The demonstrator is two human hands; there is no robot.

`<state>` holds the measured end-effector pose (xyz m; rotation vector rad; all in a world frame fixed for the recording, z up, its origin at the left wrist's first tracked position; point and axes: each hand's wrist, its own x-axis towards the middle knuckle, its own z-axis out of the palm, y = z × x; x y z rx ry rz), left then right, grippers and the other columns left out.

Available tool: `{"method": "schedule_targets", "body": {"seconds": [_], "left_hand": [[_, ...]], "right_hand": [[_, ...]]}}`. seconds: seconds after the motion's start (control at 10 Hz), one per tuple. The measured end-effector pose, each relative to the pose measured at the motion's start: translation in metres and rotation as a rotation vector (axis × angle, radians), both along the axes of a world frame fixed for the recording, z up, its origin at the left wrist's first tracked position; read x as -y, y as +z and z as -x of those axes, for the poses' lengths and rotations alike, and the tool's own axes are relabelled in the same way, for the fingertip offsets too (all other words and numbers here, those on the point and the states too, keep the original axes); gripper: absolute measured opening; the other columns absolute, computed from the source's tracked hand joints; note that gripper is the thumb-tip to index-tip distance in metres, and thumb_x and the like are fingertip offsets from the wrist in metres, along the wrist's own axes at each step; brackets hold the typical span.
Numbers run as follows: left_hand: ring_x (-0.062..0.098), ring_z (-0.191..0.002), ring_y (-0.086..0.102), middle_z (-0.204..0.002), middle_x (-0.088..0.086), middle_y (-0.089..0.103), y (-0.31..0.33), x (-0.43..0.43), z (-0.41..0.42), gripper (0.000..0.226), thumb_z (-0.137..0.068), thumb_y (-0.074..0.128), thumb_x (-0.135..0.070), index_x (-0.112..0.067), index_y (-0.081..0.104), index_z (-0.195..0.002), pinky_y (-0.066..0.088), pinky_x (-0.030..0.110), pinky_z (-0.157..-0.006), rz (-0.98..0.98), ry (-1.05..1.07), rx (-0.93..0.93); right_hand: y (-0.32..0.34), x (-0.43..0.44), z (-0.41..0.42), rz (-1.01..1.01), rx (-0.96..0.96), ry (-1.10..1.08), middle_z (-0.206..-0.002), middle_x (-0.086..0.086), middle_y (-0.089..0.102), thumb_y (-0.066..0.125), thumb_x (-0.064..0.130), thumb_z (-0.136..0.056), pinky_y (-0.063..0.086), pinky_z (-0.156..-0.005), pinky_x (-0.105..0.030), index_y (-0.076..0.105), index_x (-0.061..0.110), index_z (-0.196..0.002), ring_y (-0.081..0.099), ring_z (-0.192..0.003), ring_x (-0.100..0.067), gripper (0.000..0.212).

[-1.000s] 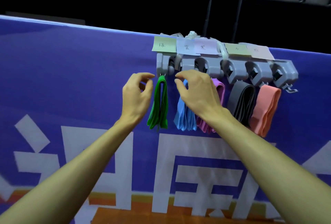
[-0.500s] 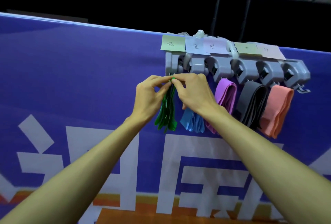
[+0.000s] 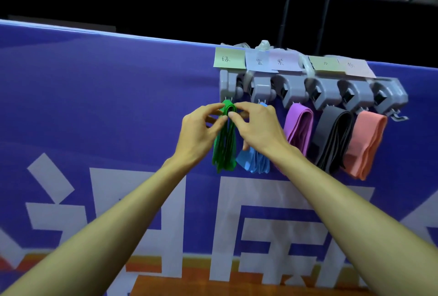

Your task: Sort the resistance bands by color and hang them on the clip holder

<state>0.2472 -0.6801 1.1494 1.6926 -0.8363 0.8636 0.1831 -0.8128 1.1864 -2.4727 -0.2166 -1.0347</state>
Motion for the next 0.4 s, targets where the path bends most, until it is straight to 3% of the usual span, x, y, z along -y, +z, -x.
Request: {"method": "schedule_targets", "body": {"seconds": [0.1, 0.2, 0.4], "left_hand": [[0.008, -0.084, 0.064, -0.109, -0.001, 0.068, -0.005, 0.001, 0.003, 0.037, -0.088, 0.067, -0.025, -0.017, 0.063, -0.124, 0.053, 0.022, -0.078, -0.098, 0.049, -0.043], [0.009, -0.081, 0.066, -0.106, -0.001, 0.069, -0.008, -0.001, 0.004, 0.036, -0.089, 0.066, -0.024, -0.018, 0.063, -0.125, 0.054, 0.026, -0.08, -0.117, 0.068, -0.092], [0.009, -0.078, 0.068, -0.093, -0.004, 0.069, -0.007, -0.012, 0.021, 0.027, -0.091, 0.056, -0.013, -0.018, 0.066, -0.115, 0.056, 0.028, -0.079, -0.066, 0.039, -0.195]], "right_hand": [[-0.006, 0.001, 0.0, 0.006, -0.048, -0.037, -0.065, -0.002, 0.065, 0.045, 0.028, -0.097, 0.055, -0.069, -0.039, 0.066, 0.021, -0.098, 0.059, -0.036, -0.012, 0.021], [-0.009, 0.005, 0.001, 0.024, -0.085, -0.077, -0.059, -0.001, 0.062, 0.044, 0.025, -0.097, 0.055, -0.074, -0.036, 0.066, 0.021, -0.094, 0.059, -0.036, -0.012, 0.023], [-0.014, 0.011, 0.02, -0.048, -0.101, -0.064, -0.094, -0.002, 0.073, 0.048, 0.023, -0.095, 0.057, -0.075, -0.035, 0.066, 0.019, -0.113, 0.061, -0.038, -0.012, 0.025]]}}
